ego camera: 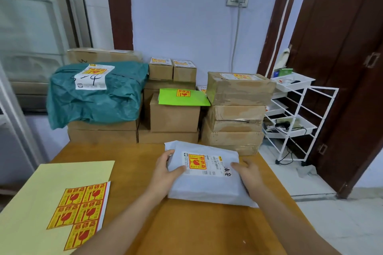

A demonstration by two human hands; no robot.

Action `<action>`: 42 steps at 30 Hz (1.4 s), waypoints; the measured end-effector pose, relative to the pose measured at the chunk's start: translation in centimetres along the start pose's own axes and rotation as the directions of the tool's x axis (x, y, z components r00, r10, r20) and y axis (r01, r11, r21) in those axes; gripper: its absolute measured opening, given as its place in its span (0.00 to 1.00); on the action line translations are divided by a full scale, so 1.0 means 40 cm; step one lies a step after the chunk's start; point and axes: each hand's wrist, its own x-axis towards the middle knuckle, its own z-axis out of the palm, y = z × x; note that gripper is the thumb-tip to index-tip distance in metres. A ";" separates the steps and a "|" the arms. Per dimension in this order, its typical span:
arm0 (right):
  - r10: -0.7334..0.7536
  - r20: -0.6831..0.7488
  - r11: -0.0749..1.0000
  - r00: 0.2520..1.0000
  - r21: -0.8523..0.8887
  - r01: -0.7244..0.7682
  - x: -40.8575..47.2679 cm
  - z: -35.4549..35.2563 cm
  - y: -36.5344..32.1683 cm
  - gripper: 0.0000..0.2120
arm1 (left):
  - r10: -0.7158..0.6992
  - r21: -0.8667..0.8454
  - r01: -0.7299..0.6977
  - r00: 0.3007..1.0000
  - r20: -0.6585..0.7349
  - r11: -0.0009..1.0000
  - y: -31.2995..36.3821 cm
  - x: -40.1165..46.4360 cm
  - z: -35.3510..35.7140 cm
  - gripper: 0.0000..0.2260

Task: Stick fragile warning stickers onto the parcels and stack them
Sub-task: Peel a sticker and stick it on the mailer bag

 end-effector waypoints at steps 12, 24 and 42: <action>-0.078 0.139 0.992 0.987 0.113 0.062 -0.052 0.041 -0.060 0.13 | 0.237 0.185 -0.218 0.968 -0.086 0.958 0.057 -0.023 -0.091 0.22; -0.273 0.167 0.925 0.947 0.315 0.211 -0.152 0.128 -0.271 0.11 | 0.330 0.078 -0.325 0.867 -0.374 0.942 0.184 -0.039 -0.233 0.13; -0.457 0.359 0.859 0.814 0.418 0.297 -0.206 0.300 -0.543 0.23 | 0.314 0.045 -0.365 0.725 -0.613 0.930 0.369 0.054 -0.436 0.07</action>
